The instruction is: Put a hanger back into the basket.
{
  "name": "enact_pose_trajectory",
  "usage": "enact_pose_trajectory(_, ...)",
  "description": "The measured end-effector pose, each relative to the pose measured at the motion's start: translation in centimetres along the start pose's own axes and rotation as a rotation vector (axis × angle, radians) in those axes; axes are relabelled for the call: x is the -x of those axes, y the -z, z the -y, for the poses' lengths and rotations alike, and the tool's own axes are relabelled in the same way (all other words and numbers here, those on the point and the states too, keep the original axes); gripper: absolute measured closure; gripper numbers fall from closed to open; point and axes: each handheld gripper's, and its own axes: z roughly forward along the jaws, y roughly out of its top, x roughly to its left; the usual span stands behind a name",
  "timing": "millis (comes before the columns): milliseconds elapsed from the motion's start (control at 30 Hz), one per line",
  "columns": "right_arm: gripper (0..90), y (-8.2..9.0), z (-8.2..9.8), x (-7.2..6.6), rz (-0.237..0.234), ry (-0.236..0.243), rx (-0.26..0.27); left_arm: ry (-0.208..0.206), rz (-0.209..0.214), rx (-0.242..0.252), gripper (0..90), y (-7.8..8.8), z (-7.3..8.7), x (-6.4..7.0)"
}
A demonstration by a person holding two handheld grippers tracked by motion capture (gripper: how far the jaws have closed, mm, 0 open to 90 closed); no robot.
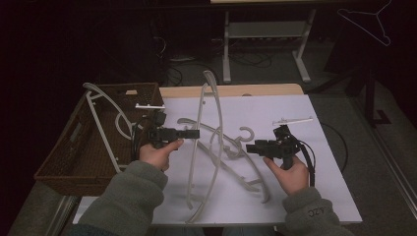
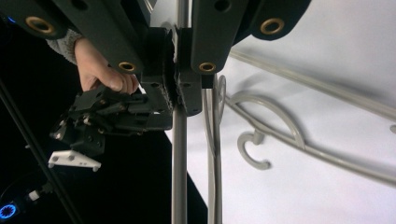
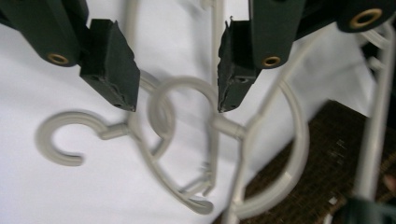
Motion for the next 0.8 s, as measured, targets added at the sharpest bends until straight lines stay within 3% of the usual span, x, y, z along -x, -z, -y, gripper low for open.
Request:
enact_pose_trajectory(400,40.3,1.6,0.5,0.5,0.051,0.031,0.012,-0.003,0.008,0.073,86.2,2.9,-1.4,0.8)
enact_pose_trajectory(633,38.2,2.3,1.2,1.1,0.074,0.036,0.014,-0.012,0.004,0.152,86.2,6.7,-3.1,1.5)
enact_pose_trajectory(767,37.4,2.7,1.6,1.5,0.089,0.029,0.009,-0.025,-0.013,0.239,86.2,10.8,-4.7,1.9)
enact_pose_trajectory(800,37.2,2.8,1.7,1.6,0.091,0.022,0.009,-0.025,-0.013,0.239,86.2,10.8,-4.7,1.9)
